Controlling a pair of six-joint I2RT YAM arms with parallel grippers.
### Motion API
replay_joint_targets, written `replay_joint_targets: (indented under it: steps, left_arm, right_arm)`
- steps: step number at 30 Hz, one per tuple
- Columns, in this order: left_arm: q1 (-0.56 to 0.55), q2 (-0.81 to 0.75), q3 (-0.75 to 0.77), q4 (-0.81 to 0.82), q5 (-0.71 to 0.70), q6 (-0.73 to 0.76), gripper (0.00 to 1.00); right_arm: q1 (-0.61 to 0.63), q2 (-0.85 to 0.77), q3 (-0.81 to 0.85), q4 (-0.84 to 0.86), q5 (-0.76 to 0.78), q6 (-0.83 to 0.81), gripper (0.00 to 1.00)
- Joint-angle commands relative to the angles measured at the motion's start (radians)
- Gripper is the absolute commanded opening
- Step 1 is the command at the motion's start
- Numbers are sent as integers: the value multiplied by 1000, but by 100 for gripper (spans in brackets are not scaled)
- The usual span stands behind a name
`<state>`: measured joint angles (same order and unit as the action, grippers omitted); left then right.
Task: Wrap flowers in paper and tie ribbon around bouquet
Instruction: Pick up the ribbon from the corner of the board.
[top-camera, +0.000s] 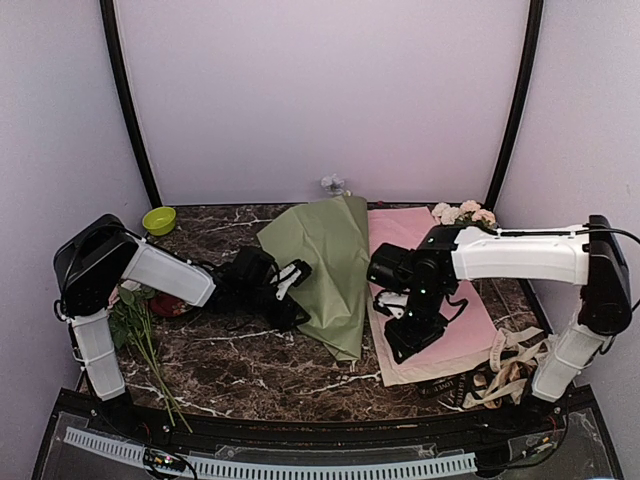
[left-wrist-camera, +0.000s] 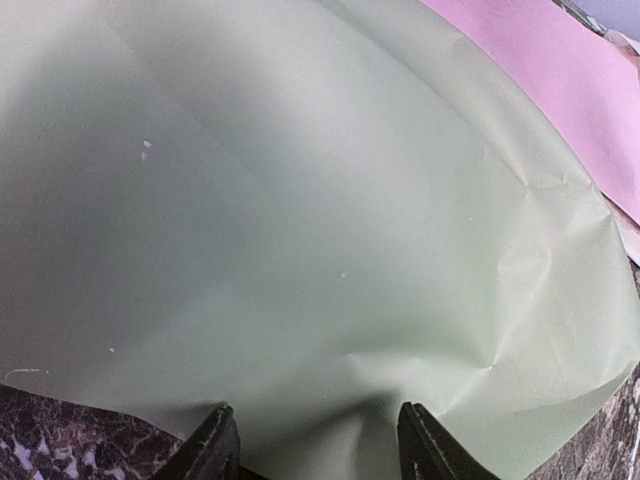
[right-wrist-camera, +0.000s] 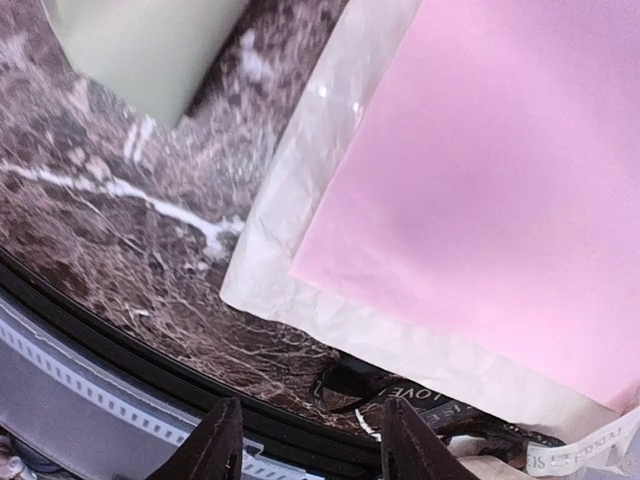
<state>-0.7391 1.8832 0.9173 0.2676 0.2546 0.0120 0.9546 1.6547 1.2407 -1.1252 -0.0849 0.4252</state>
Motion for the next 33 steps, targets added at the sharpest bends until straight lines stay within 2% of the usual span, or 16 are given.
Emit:
replay_joint_targets:
  steps: [1, 11, 13, 16, 20, 22, 23, 27, 28, 33]
  left_arm:
    - [-5, 25, 3, -81, 0, 2, 56]
    - [-5, 19, 6, -91, 1, 8, 56]
    - [-5, 19, 6, -93, 2, 9, 56]
    - [-5, 17, 8, -98, -1, 14, 56]
    - [-5, 16, 7, -98, 0, 14, 56]
    - [-5, 17, 8, -97, 1, 14, 56]
    - [-5, 17, 9, -97, 0, 15, 56]
    - [-5, 23, 11, -101, -1, 16, 56]
    - [-5, 25, 13, -103, -1, 17, 56]
    - [-5, 28, 15, -106, -2, 17, 56]
  right_arm:
    - [57, 2, -116, -41, -7, 38, 49]
    - [85, 75, -211, 83, 1, -6, 53]
    - [91, 88, -226, 109, -23, -17, 46]
    - [96, 102, -244, 115, -71, -27, 30]
    - [98, 92, -216, 55, -86, -33, 16]
    - [98, 79, -203, 37, -102, -42, 3]
    - [98, 74, -195, 26, -116, -50, 0]
    - [83, 27, -101, -27, -161, -94, 0]
    - [65, 7, -25, -41, -161, -104, 0]
    - [-180, -138, 274, -63, -135, -130, 0]
